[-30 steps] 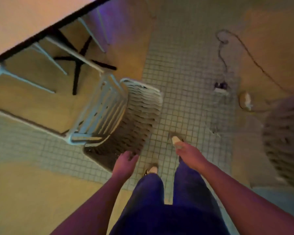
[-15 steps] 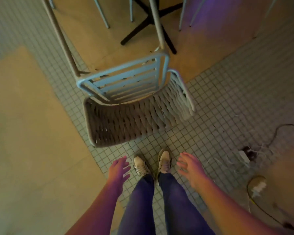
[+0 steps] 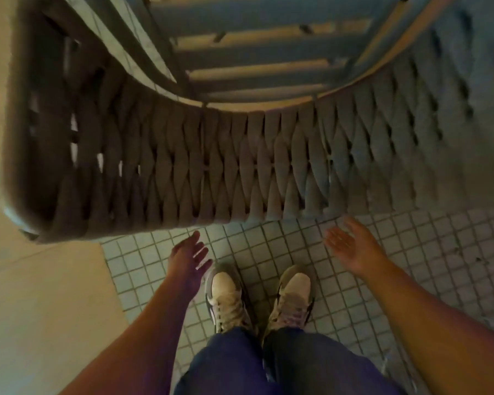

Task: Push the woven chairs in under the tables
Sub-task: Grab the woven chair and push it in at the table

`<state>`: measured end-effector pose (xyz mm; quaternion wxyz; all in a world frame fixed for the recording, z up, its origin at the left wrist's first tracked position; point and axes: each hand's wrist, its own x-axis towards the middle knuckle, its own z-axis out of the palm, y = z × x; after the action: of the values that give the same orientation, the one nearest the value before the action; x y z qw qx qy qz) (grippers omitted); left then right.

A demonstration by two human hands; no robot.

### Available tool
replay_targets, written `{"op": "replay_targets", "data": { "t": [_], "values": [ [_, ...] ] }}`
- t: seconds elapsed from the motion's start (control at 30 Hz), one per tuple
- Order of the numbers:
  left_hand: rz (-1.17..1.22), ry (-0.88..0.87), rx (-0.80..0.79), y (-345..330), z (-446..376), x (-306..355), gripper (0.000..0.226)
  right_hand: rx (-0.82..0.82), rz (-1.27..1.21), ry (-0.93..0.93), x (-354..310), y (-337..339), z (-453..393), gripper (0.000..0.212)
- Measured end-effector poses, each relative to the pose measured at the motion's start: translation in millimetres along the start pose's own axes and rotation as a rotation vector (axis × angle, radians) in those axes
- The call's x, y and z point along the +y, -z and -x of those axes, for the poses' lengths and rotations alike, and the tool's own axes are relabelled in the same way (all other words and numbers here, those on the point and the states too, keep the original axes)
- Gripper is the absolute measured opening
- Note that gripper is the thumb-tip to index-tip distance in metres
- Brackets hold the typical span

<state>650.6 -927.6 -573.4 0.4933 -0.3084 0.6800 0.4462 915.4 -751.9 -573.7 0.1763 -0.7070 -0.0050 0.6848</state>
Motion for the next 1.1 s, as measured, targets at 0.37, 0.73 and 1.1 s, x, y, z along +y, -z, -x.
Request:
{"op": "replay_targets", "data": {
  "t": [0.37,0.73,1.1],
  "values": [
    [0.178,-0.137,-0.152,-14.9,-129.5,-3.6,0.024,-0.088,-0.142,0.245,-1.3,-11.0,-116.2,0.044],
    [0.176,-0.126,-0.078,37.4,28.6,35.3,0.032,-0.027,-0.119,0.159,-2.7,12.4,36.2,0.032],
    [0.073,-0.172,0.073,83.7,266.6,95.1,0.041,0.093,0.019,0.118,-37.4,21.0,277.8,0.038]
  ]
}}
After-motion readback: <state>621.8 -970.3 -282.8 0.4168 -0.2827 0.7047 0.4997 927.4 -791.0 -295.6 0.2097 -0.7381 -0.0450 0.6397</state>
